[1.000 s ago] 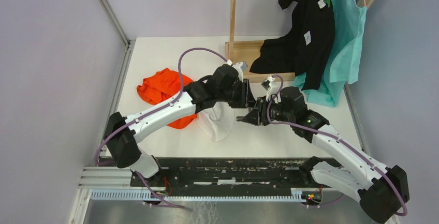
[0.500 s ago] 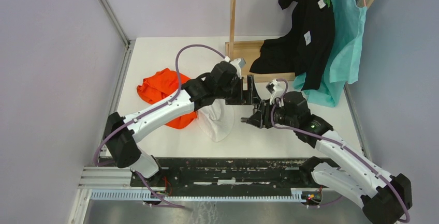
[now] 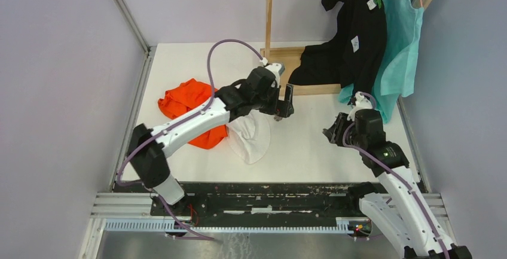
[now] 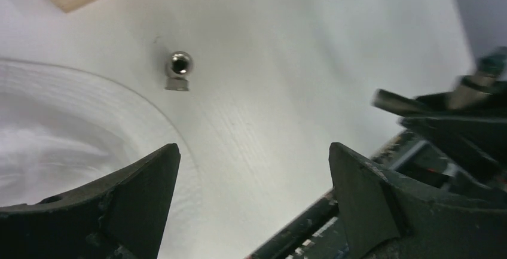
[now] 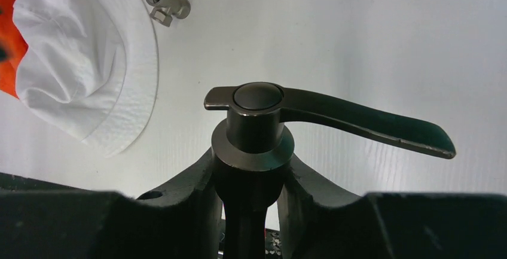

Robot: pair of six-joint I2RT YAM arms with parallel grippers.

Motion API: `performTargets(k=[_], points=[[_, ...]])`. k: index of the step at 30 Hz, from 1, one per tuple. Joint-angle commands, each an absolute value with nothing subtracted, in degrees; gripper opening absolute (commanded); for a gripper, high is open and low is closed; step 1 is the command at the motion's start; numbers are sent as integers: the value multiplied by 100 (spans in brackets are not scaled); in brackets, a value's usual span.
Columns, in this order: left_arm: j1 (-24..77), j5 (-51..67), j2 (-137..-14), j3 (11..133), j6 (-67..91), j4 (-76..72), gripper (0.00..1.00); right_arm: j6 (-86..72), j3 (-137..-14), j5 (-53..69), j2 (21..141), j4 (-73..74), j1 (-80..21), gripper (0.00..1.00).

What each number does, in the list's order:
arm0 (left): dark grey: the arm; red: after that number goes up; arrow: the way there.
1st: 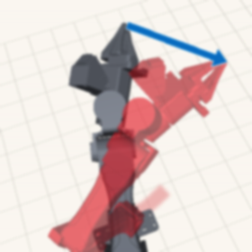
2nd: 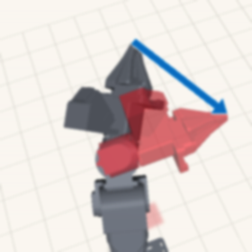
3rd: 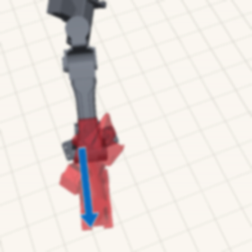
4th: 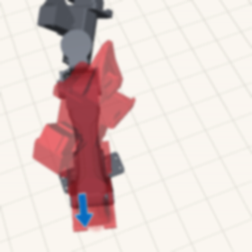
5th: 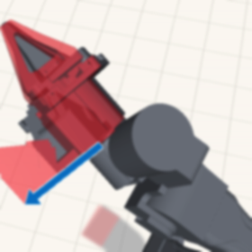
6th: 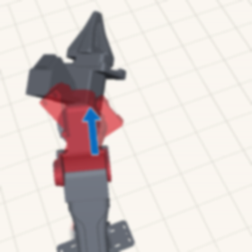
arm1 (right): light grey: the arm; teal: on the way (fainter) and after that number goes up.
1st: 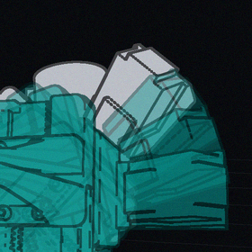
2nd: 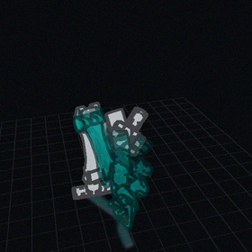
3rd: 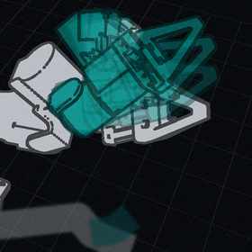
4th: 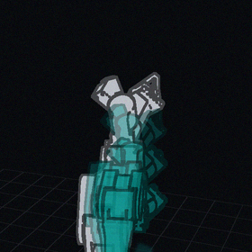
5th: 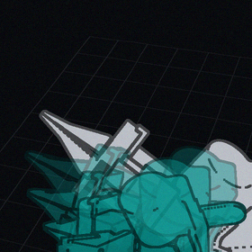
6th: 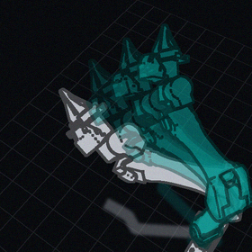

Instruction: Install the water faucets

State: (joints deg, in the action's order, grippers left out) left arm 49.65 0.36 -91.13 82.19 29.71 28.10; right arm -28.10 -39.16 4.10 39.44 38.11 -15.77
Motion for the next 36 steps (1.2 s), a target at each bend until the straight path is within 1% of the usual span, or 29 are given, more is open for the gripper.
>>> performTargets(k=[1, 3, 6, 10, 12, 14, 18, 21, 24, 29, 36], points=[[4955, -516, -10235, 8763, 1432, 3197, 99, -2830, -4245, 137, 3732, 3716, -1486, 0], [4961, -436, -10746, 9163, 1034, 3501, 100, -2883, -4232, 178, 3735, 3693, -1489, 0], [4956, -568, -11177, 9254, 702, 3293, 100, -2909, -4202, 232, 3716, 3691, -1487, 0], [4904, -620, -11792, 9771, 375, 3550, 100, -2914, -4177, 311, 3649, 3728, -1490, 0], [4852, -568, -12046, 9957, 323, 3639, 98, -2882, -4181, 323, 3647, 3766, -1486, 0], [4785, -524, -12248, 10101, 292, 3678, 93, -2838, -4188, 319, 3635, 3791, -1486, 0], [4621, -278, -12533, 10366, 328, 3766, 76, -2781, -4210, 337, 3637, 3799, -1485, 0], [4513, -152, -12711, 10520, 319, 3855, 67, -2753, -4219, 356, 3677, 3796, -1485, 0], [4501, -67, -12814, 10634, 259, 4001, 63, -2756, -4211, 373, 3689, 3773, -1481, 0], [4509, 21, -12799, 10596, 219, 4060, 54, -2755, -4193, 433, 3724, 3730, -1492, 0], [4518, 134, -12804, 10655, 246, 4112, 50, -2786, -4185, 515, 3803, 3639, -1490, 0]])
